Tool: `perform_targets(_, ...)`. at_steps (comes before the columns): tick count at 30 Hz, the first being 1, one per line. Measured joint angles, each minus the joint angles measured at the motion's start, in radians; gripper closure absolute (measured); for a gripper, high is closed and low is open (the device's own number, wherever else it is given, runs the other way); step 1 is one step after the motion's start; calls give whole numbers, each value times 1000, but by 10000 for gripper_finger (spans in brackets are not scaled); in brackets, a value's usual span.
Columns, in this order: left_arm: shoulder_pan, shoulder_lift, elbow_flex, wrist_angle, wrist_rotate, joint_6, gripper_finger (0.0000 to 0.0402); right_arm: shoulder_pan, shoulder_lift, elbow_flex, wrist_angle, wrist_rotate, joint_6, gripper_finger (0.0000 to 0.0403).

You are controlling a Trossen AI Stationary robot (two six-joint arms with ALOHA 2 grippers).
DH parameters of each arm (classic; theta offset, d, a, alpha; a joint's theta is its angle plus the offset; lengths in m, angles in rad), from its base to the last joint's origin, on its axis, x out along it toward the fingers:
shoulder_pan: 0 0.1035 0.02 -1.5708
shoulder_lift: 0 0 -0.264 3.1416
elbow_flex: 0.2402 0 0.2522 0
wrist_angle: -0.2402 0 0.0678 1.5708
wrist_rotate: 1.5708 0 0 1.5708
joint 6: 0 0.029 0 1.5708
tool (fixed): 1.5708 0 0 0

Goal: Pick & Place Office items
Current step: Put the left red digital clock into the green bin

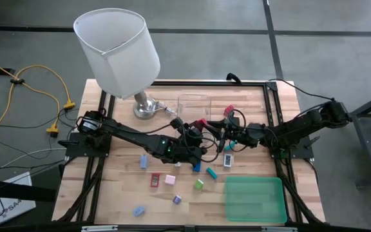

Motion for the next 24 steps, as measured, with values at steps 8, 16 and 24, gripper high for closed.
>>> perform_targets(8, 0, 0, 0, 0, 1, 0, 244, 0, 0, 0, 0, 0, 0, 338)
perform_targets(16, 0, -1, 0, 0, 13, 13, 218, 0, 0, 0, 1, -6, -1, 338)
perform_targets(24, 0, -1, 0, 1, 37, 28, 186, 0, 0, 0, 1, -30, 0, 339)
